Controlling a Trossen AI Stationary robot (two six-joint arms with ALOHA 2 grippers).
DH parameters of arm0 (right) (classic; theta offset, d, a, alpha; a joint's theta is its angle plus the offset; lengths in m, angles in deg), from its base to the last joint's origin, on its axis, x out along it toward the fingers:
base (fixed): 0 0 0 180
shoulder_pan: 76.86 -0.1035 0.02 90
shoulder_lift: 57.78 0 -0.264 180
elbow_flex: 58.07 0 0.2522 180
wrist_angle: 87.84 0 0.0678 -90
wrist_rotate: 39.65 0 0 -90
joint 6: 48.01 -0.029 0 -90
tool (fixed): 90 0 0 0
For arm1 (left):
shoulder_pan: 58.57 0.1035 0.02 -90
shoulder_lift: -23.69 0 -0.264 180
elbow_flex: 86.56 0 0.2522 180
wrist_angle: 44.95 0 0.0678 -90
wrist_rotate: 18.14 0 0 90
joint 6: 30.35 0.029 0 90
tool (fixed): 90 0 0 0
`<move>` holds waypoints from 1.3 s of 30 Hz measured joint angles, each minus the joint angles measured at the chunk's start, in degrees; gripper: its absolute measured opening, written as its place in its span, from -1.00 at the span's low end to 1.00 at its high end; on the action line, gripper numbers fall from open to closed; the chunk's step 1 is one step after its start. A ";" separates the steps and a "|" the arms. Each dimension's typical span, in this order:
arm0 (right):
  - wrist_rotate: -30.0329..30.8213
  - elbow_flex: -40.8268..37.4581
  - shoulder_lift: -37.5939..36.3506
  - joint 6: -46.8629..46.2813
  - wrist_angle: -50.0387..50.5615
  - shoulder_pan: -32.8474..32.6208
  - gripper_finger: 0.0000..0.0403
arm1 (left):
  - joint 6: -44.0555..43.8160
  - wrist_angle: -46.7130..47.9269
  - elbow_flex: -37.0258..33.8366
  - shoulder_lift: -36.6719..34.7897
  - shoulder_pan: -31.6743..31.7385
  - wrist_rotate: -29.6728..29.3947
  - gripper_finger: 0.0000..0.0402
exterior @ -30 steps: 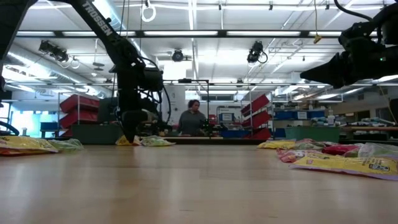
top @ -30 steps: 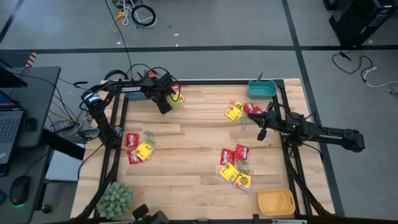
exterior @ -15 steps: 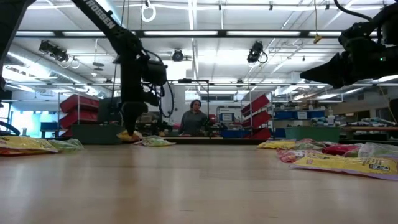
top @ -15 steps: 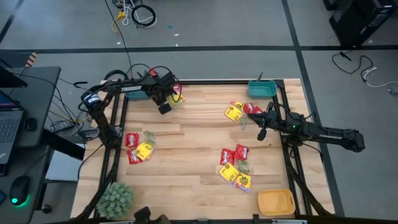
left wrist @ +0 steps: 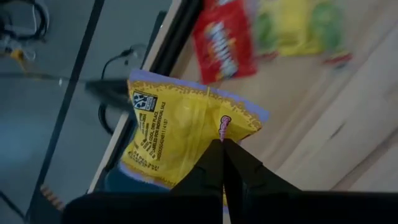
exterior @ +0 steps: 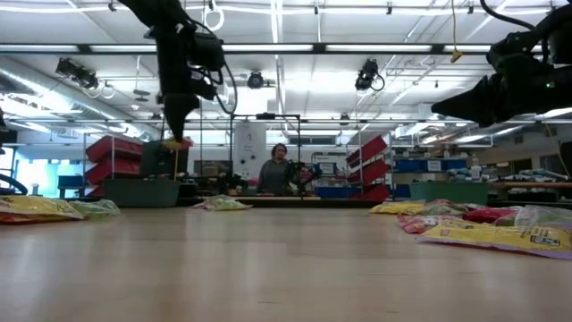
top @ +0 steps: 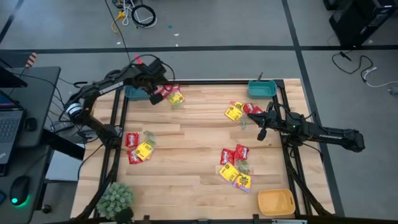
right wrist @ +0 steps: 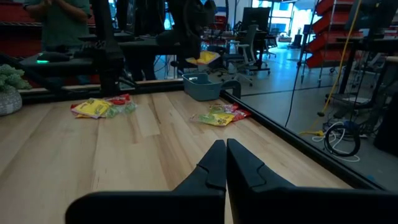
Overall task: Sort candy
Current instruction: Put the yellow candy into the dark blue bin
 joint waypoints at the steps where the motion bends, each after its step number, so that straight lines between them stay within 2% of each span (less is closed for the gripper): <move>1: -0.02 -0.01 0.00 0.02 0.00 0.02 -1.00 | 0.68 0.36 -0.21 -0.32 1.02 -0.02 -1.00; 15: -0.02 0.01 0.00 -0.01 0.00 0.01 -1.00 | 5.47 -3.40 -4.69 5.55 12.84 0.01 -1.00; 21: -0.02 -0.01 -0.01 -0.01 0.00 0.02 -1.00 | 7.64 -7.94 -6.06 9.08 13.31 0.74 -1.00; 27: -0.01 -0.01 0.01 -0.01 0.00 0.00 -1.00 | 8.86 -8.38 -6.06 12.00 13.27 2.16 -1.00; 39: -0.02 0.00 0.01 0.00 0.00 0.01 -1.00 | 16.14 -7.94 -6.06 12.29 13.10 5.69 -1.00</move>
